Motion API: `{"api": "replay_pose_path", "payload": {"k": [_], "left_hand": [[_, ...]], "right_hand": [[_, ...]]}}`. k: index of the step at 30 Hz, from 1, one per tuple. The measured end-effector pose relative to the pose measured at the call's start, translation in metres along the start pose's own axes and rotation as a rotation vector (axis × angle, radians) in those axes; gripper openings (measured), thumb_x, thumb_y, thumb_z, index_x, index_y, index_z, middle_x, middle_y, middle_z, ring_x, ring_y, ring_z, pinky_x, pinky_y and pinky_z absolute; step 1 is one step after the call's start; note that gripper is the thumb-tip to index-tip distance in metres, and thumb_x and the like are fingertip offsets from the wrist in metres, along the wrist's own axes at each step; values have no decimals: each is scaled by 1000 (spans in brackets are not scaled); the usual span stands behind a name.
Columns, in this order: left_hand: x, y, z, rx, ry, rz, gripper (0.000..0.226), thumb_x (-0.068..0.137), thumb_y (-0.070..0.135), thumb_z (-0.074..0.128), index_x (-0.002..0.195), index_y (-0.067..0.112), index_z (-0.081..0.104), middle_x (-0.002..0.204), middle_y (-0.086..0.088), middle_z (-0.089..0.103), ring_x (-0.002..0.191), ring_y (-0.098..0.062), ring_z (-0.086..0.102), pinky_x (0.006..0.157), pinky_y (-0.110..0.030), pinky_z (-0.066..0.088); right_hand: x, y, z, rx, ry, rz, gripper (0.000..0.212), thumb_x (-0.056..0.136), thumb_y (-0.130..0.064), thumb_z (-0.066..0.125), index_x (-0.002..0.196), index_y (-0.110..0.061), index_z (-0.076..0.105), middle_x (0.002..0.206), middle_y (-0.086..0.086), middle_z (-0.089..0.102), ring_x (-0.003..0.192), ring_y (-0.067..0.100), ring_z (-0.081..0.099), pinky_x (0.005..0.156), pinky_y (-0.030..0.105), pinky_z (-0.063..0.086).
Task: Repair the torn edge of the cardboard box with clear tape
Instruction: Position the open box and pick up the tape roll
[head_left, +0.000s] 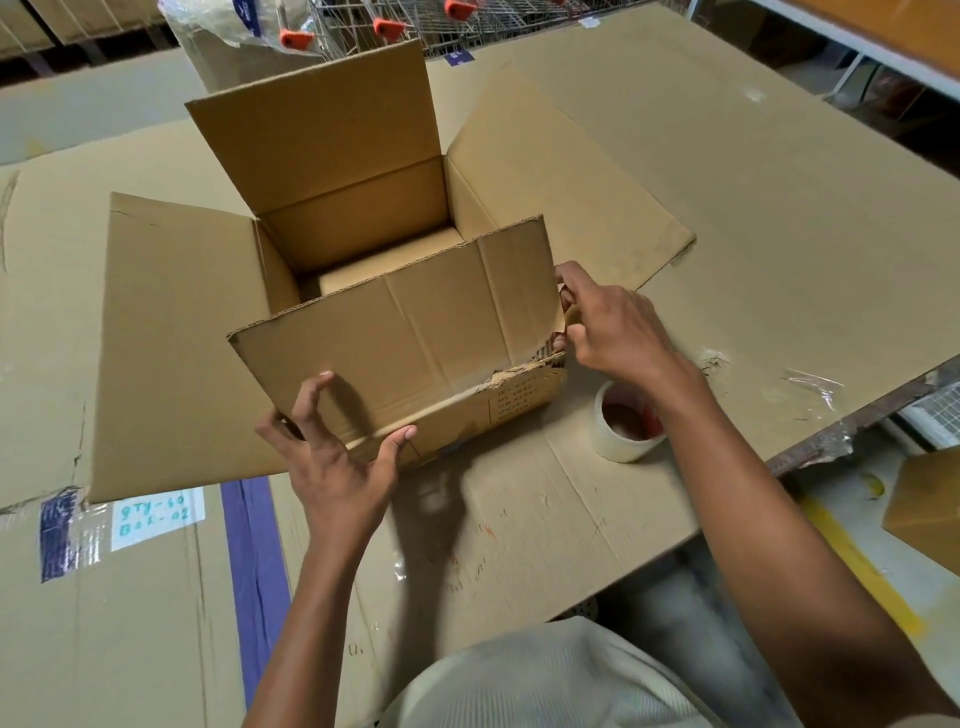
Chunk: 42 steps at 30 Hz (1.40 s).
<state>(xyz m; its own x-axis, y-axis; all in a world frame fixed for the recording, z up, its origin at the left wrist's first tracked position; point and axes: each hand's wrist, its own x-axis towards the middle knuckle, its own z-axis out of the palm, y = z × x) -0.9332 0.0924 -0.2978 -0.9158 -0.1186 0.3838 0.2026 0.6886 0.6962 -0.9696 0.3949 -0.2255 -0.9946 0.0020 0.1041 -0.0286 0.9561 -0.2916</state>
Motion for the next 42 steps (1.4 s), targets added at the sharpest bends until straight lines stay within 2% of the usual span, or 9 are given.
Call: {"api": "replay_pose_path", "payload": {"k": [5,9,17,21,26,31,37,40,42], "left_hand": [[-1,0,4,7,6,-55,96,67,31,95,144,29,36,141,-18,30,131,-31,34,75,-37,51],[-1,3,3,16,1,-68,99,67,31,96,144,33,34,139,-21,30,130,-36,37,80,-40,53],[0,1,2,62,-26,-87,104,65,41,95,149,36,34,140,-19,32,124,-37,44,80,-38,52],[-4,0,1,148,-118,-103,103,71,57,86,155,42,28,150,-19,25,133,-43,41,94,-56,57],[10,22,-5,317,-387,-173,115,67,103,35,158,32,30,170,-10,-13,157,-31,-17,124,-50,4],[93,59,-19,657,-633,-237,108,85,84,-8,129,23,69,151,-18,53,156,-41,20,121,-65,-14],[244,29,48,639,-455,-39,87,99,75,18,166,22,-2,172,-14,-14,157,-41,-17,128,-55,-5],[294,-15,72,719,-409,3,89,103,66,29,163,18,-15,168,-14,-29,154,-37,-27,129,-53,-8],[316,-37,83,753,-425,9,92,104,63,33,163,11,-14,169,-15,-26,156,-37,-24,129,-50,-9]], "right_hand": [[-2,2,-15,373,-164,123,43,91,-11,75,124,-26,52,83,-6,60,62,13,59,50,27,48],[2,-2,-11,205,-191,118,22,96,-25,70,94,-19,50,80,1,61,75,23,60,63,40,49],[-4,0,-7,264,3,242,32,83,-36,83,110,-22,74,90,0,77,85,17,67,73,28,47],[-9,1,3,142,-51,286,25,86,-35,80,110,-29,73,102,-1,76,95,22,65,74,33,50],[-8,-8,0,38,61,248,25,92,-23,73,115,-31,71,98,-7,75,78,16,58,65,28,43],[1,-42,13,333,84,48,14,89,-32,77,97,-42,71,86,-23,68,73,0,64,63,27,54],[9,-67,64,483,71,-14,33,72,-21,92,77,-47,71,73,-34,66,80,-7,62,67,1,42],[8,-71,70,446,211,-73,5,81,-36,72,76,-38,72,70,-28,62,67,-5,54,69,-4,36],[7,-64,75,468,201,-81,15,82,-44,58,78,-37,71,68,-27,58,60,-3,51,70,-2,36]]}}
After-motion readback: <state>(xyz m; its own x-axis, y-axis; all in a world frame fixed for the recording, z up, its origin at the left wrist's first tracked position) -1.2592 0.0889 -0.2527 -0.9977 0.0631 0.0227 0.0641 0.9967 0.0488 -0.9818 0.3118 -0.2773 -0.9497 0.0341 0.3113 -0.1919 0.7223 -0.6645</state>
